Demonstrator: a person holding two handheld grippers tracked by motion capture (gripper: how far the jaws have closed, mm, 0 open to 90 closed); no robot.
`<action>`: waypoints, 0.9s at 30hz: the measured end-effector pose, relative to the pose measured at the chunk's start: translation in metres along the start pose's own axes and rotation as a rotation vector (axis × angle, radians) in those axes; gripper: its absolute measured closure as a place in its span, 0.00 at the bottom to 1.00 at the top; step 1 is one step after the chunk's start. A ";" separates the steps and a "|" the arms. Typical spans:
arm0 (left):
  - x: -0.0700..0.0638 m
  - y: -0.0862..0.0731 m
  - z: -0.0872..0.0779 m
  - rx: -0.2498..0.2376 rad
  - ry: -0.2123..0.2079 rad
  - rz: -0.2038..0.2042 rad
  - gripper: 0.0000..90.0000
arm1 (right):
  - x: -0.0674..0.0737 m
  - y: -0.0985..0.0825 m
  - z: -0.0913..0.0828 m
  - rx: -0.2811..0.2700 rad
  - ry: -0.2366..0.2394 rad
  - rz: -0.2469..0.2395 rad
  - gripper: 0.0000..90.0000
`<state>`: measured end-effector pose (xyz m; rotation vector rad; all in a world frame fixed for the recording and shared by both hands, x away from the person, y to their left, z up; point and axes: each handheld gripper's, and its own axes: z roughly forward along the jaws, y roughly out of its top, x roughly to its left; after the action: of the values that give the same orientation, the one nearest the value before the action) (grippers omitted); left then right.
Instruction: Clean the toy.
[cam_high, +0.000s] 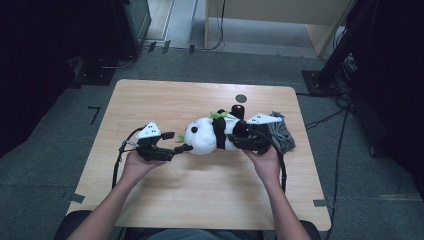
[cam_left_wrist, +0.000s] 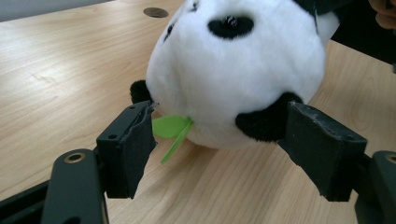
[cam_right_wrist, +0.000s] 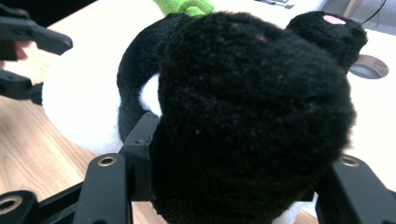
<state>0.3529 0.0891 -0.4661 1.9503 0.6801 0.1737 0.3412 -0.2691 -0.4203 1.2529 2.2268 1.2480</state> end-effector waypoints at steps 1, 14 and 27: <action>-0.001 -0.001 0.000 -0.009 -0.014 0.010 0.28 | 0.001 0.002 -0.003 -0.006 0.004 -0.002 0.47; -0.010 -0.004 0.006 -0.016 -0.055 0.060 0.28 | 0.003 0.010 -0.013 -0.043 0.054 0.074 0.48; -0.014 -0.011 0.017 -0.053 0.024 0.099 0.01 | 0.036 0.010 -0.001 -0.029 0.170 0.040 0.52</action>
<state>0.3443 0.0720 -0.4809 1.9349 0.5888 0.2735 0.3255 -0.2382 -0.4065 1.2274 2.3008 1.4466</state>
